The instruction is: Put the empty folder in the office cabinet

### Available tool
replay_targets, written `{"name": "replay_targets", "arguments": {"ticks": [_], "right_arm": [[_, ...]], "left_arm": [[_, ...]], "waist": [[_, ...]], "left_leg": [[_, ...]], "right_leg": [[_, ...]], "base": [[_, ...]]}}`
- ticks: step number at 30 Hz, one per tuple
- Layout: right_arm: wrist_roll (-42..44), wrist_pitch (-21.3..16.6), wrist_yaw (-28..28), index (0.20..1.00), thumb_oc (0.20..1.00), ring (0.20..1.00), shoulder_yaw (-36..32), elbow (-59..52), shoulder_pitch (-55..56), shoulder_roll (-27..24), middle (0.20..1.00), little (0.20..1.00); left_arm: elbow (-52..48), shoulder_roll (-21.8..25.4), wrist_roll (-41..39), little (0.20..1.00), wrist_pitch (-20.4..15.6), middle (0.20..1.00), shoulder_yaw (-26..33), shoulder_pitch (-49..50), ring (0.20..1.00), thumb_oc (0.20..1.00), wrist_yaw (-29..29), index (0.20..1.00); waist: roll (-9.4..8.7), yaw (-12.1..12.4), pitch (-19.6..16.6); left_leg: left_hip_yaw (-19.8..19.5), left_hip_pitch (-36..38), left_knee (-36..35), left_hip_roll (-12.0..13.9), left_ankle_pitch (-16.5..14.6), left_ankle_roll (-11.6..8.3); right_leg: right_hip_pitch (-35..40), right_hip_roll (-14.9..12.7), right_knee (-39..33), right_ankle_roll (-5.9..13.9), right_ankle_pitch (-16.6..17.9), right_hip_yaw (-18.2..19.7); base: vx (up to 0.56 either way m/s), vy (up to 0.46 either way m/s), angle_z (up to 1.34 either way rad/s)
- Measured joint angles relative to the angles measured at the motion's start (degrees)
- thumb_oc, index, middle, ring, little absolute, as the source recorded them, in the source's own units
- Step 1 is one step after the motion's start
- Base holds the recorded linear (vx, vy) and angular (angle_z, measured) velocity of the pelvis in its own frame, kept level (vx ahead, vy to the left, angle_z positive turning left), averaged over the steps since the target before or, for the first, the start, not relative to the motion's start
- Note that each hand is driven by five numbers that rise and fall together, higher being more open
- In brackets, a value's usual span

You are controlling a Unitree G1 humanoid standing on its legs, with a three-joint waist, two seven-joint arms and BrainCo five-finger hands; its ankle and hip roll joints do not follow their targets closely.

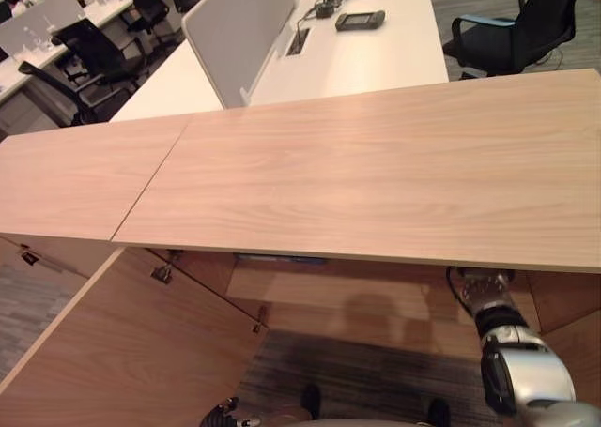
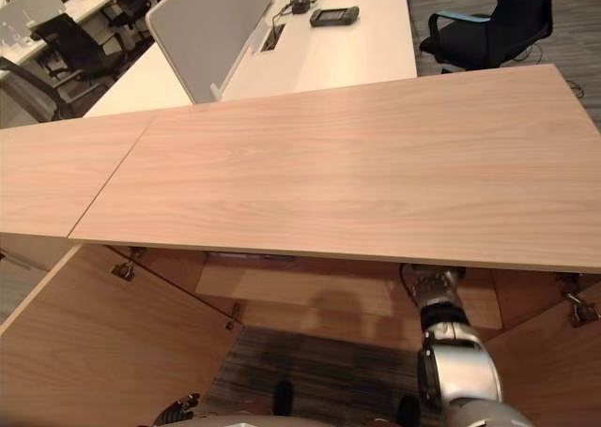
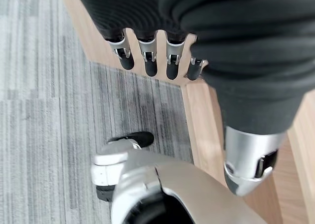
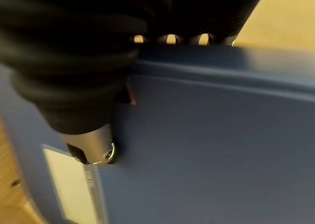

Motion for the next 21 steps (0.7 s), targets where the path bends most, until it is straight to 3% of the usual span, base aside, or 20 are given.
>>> {"name": "replay_targets", "arguments": {"ticks": [5, 9, 17, 21], "right_arm": [[1.0, -0.3, -0.3, 0.2, 0.2, 0.2, -1.5, 8.5, -6.7, -3.2, 0.2, 0.2], [4.5, -1.9, -0.2, 0.2, 0.2, 0.2, -3.6, 12.9, -12.0, -8.2, 0.2, 0.2], [6.8, -3.8, 2.1, 0.2, 0.2, 0.2, -4.0, 13.0, -17.4, -14.2, 0.2, 0.2], [6.9, -3.8, 2.5, 0.2, 0.2, 0.2, -3.9, 13.1, -19.7, -14.3, 0.2, 0.2]], "left_arm": [[-0.3, 0.3, -0.5, 1.0, -0.4, 1.0, -2.0, -1.1, 1.0, 1.0, -0.1, 1.0], [-2.7, 1.6, -0.6, 1.0, -0.5, 1.0, -5.6, -2.3, 1.0, 1.0, -0.8, 1.0], [-8.7, 3.4, -2.8, 1.0, -1.1, 1.0, -6.5, -3.8, 1.0, 1.0, -1.5, 1.0], [-9.3, 4.1, -3.3, 1.0, -1.2, 1.0, -6.6, -4.6, 1.0, 1.0, -1.5, 1.0]], "waist": [[0.19, 1.1, 1.8], [1.93, 1.9, 3.4], [5.37, 2.5, 6.8], [5.5, 2.6, 8.3]], "left_leg": [[-1.0, -2.1, 0.0, -0.6, 0.7, -0.37], [-2.3, -5.6, -0.5, -2.0, 1.8, 0.61], [-2.8, -10.2, 0.0, -5.3, 4.2, 1.71], [-1.9, -12.0, 0.8, -5.4, 4.3, 1.71]], "right_leg": [[-1.2, -0.6, 0.0, 0.73, 0.1, -0.6], [-3.0, -2.1, 0.4, 0.79, 0.3, -2.2], [-7.5, -4.9, 0.5, 1.71, 1.2, -0.2], [-11.2, -5.3, 3.6, 1.73, 1.2, 1.3]], "base": [[-0.01, 0.045, 0.11], [-0.04, 0.063, 0.32], [-0.06, 0.052, 0.09], [-0.09, 0.006, -0.11]]}}
